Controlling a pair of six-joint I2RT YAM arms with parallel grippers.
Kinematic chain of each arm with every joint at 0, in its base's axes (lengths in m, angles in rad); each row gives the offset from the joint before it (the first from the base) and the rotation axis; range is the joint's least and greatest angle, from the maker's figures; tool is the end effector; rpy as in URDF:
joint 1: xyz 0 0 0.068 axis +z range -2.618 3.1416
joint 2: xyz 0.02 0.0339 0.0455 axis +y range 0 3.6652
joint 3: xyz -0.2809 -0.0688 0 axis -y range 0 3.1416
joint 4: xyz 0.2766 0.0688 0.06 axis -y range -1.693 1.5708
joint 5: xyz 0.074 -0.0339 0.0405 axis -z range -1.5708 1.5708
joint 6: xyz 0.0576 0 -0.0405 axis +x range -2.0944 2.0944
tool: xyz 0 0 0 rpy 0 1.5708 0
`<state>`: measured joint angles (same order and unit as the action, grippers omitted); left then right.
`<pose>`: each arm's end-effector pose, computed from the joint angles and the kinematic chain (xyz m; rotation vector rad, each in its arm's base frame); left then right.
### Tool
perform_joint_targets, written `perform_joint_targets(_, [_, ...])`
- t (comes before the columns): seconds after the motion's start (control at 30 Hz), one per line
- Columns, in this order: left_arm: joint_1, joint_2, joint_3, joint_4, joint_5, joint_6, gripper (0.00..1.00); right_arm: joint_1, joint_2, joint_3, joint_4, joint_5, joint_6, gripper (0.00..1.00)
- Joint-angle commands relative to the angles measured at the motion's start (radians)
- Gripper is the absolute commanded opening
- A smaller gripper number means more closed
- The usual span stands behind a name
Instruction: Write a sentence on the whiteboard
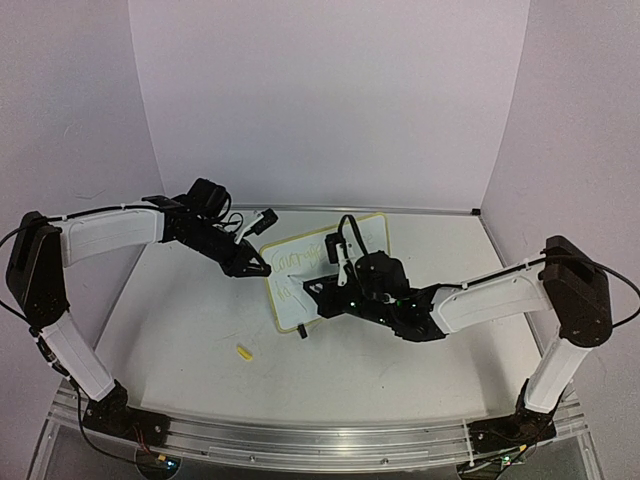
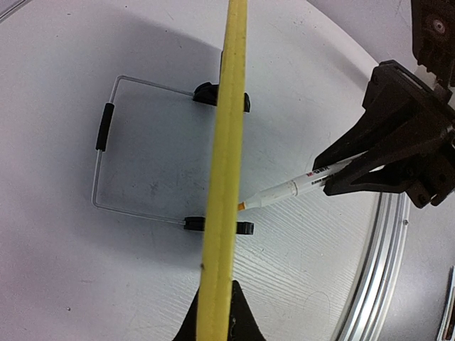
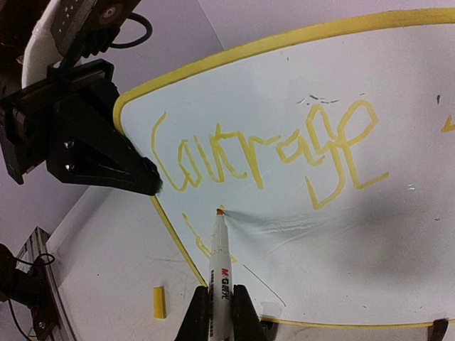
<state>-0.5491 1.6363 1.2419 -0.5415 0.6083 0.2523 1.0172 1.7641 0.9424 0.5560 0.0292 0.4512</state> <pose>0.3144 -0.2310 0.2453 1.1955 2.1704 -0.8849 0.2292 0.3676 0.1929 -0.5255 1.8851 0.9808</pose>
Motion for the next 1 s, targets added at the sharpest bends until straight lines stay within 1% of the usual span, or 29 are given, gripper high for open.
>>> perform_joint_targets(0.0, [-0.003,0.016,0.004,-0.049,-0.126,0.058,0.00,-0.003,0.024,-0.019,-0.021,0.023,0.031,0.00])
perform_joint_targets(0.33, [-0.003,0.018,0.002,-0.049,-0.127,0.059,0.00,0.006,0.032,-0.069,-0.017,0.014,0.074,0.00])
perform_joint_targets(0.53, [-0.003,0.018,0.004,-0.049,-0.127,0.058,0.00,0.008,0.030,-0.072,-0.015,-0.002,0.075,0.00])
perform_joint_targets(0.83, [-0.003,0.016,0.003,-0.049,-0.127,0.058,0.00,0.006,-0.066,-0.122,0.037,-0.022,0.081,0.00])
perform_joint_targets(0.97, [-0.003,0.014,0.002,-0.049,-0.127,0.057,0.00,0.004,-0.074,-0.125,0.041,-0.022,0.081,0.00])
